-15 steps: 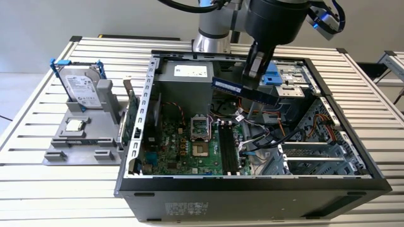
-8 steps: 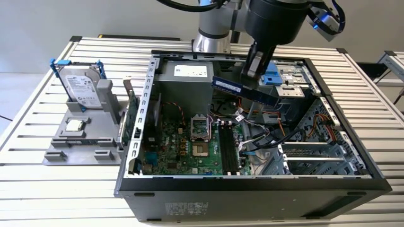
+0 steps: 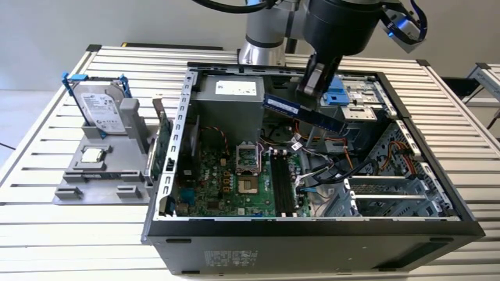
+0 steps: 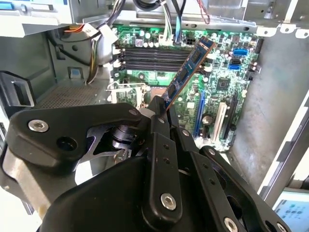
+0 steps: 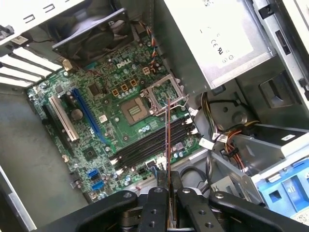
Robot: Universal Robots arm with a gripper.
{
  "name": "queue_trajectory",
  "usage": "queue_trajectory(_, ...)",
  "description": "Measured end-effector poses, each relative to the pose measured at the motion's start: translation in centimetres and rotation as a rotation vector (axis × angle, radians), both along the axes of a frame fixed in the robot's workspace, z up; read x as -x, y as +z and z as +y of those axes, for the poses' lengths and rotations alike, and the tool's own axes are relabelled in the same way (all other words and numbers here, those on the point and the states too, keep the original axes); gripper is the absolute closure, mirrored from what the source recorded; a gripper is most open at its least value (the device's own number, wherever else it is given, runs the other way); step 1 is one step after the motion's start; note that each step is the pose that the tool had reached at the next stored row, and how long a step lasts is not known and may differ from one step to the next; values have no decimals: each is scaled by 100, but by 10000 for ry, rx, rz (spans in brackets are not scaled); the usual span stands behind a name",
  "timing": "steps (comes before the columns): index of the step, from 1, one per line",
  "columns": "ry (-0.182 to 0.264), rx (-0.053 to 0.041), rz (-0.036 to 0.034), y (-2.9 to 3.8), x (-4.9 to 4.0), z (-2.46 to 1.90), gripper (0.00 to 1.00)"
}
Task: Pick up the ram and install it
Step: 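Insert the ram into the slot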
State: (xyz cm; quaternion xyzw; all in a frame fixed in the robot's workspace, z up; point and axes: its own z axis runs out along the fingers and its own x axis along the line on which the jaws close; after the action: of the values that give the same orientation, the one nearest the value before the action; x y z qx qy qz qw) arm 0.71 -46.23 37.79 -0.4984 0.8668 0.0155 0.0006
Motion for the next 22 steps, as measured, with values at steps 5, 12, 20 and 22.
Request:
queue_trajectory(5, -270, -1, 0, 0, 0, 0, 100)
queue_trajectory(12, -636, 0, 0, 0, 0, 0, 100)
queue_trajectory(20, -1047, -1, 0, 0, 0, 0, 100)
queue_trajectory(22, -1147, -1, 0, 0, 0, 0, 100)
